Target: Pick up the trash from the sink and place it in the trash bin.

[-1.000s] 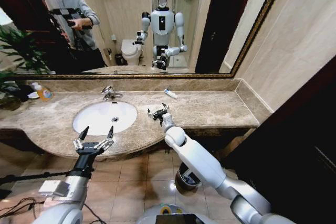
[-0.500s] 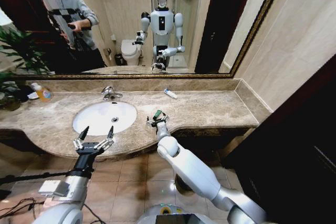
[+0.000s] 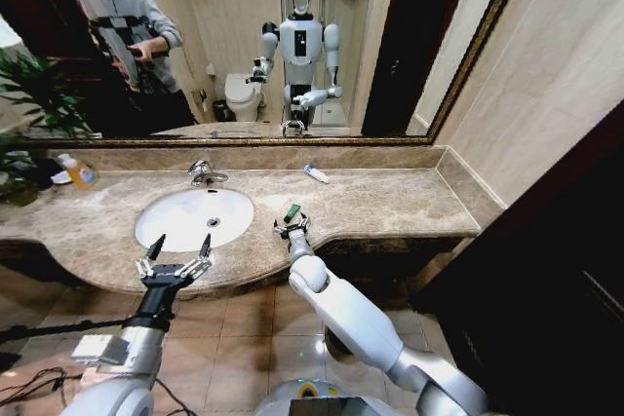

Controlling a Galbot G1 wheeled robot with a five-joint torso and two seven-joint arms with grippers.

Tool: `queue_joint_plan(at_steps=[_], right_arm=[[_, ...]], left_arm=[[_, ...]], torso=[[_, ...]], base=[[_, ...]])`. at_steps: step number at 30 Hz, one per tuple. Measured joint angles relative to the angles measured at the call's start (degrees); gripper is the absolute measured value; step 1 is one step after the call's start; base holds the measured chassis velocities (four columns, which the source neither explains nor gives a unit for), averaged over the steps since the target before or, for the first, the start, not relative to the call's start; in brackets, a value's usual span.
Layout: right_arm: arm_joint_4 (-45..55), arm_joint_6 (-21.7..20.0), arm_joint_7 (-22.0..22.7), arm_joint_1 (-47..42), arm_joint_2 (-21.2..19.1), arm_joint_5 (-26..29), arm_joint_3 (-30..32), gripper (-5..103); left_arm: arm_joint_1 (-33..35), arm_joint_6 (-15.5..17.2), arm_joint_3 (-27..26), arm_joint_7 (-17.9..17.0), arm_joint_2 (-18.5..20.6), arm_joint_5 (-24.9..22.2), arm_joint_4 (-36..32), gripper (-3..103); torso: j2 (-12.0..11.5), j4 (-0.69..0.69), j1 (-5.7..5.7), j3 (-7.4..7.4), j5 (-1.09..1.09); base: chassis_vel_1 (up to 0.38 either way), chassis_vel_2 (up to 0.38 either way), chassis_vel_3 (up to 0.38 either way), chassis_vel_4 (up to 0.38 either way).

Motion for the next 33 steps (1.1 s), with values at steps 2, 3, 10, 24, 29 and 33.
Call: queue_joint_plan(at_steps=[2,3,10,24,29,33], right_arm=[[-0.1,0.1,0.0,0.2,0.0,0.3,0.1,71],[-0.1,0.1,0.0,0.2,0.0,0.3,0.1,71],[0.1,1.1,-0.4,0.1,-1.5,1.4,1.1,38],[1.8,1.9,-1.1,-0.9,-2.8,2.0,2.1,20],[4.4,2.8,-1.8,-1.7,-4.3,2.0,3.0,20],[7.5,4.0,-2.8,-3.1,-6.5,2.2,5.0,20]], left_arm=[[0.0,0.0,0.0,0.0,0.0,0.0,0.0,100],[0.0,0.0,0.0,0.0,0.0,0.0,0.0,100],[0.0,0.0,0.0,0.0,0.0,0.0,0.0,100],[0.0,0.0,0.0,0.0,0.0,0.0,0.0,100],[0.0,0.0,0.0,0.0,0.0,0.0,0.0,100],[0.0,0.0,0.0,0.0,0.0,0.0,0.0,100]], torso=[[0.0,0.00,0.00,0.00,0.00],[0.0,0.00,0.00,0.00,0.00],[0.0,0.00,0.00,0.00,0.01],[0.0,0.00,0.00,0.00,0.01],[0.0,0.00,0.00,0.00,0.01],[0.0,0.00,0.00,0.00,0.01]], base=[[0.000,0.000,0.000,0.000],[0.000,0.000,0.000,0.000],[0.000,0.000,0.000,0.000],[0.000,0.000,0.000,0.000],[0.000,0.000,0.000,0.000],[0.000,0.000,0.000,0.000]])
